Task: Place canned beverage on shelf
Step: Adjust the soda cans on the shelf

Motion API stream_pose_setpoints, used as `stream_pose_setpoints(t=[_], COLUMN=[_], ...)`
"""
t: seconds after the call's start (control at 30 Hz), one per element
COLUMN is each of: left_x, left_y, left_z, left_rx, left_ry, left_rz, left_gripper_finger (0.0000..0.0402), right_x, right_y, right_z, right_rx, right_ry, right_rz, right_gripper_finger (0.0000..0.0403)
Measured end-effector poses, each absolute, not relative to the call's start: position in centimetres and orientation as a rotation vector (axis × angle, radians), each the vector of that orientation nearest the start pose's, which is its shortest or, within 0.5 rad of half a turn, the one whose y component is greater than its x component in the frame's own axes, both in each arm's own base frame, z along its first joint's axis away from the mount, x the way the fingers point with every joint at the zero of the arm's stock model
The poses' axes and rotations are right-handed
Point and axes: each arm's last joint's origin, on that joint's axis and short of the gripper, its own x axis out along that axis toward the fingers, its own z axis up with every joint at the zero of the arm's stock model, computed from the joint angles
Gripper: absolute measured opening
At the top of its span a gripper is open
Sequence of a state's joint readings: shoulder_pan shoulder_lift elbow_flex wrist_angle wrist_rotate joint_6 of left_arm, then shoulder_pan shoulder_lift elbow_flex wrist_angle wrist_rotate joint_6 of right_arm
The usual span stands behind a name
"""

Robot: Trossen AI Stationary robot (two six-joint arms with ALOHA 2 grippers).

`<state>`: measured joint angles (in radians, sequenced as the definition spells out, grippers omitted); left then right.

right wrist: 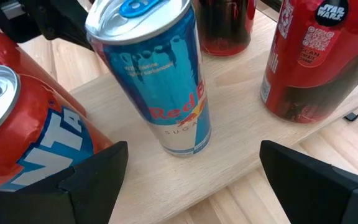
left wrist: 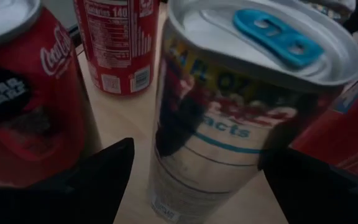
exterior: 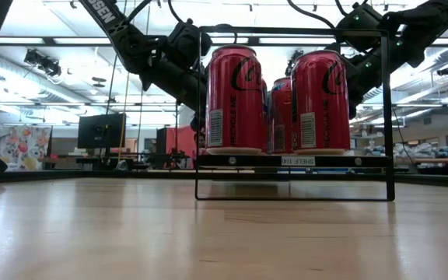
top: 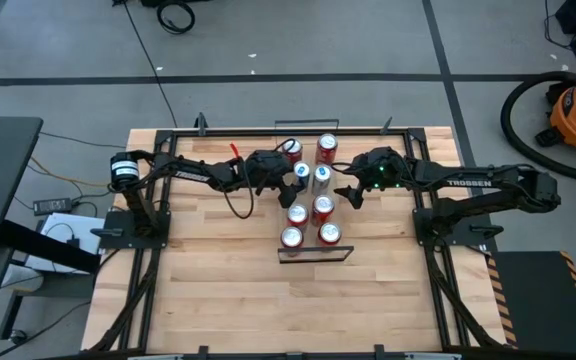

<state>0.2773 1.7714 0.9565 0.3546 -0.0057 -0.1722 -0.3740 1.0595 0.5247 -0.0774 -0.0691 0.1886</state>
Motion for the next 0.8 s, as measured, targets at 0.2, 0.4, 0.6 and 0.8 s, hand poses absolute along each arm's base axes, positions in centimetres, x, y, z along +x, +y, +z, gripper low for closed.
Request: stream_pose_setpoints(t=[0.2,0.4,0.6,0.8], left_x=[35.68,35.69,35.69,35.61], left_y=[10.17,10.13,10.12,10.09], left_z=[18.24,18.26,18.27,18.22], left_rx=[-0.231,-0.235,-0.236,-0.237], left_ry=[0.431,0.431,0.431,0.444], left_rz=[0.315,0.299,0.295,0.295], left_gripper_finger=[0.0318,0.0262,0.0245,0.0248], right_x=[19.75,19.75,19.75,19.74], right_y=[-7.54,-7.54,-7.54,-7.54], right_z=[20.51,20.51,20.51,20.50], right_rx=[0.317,0.317,0.317,0.317], right_ry=[0.569,0.570,0.570,0.570], right_rz=[-0.353,-0.353,-0.353,-0.353], right_gripper_finger=[0.0375,0.0375,0.0375,0.0375])
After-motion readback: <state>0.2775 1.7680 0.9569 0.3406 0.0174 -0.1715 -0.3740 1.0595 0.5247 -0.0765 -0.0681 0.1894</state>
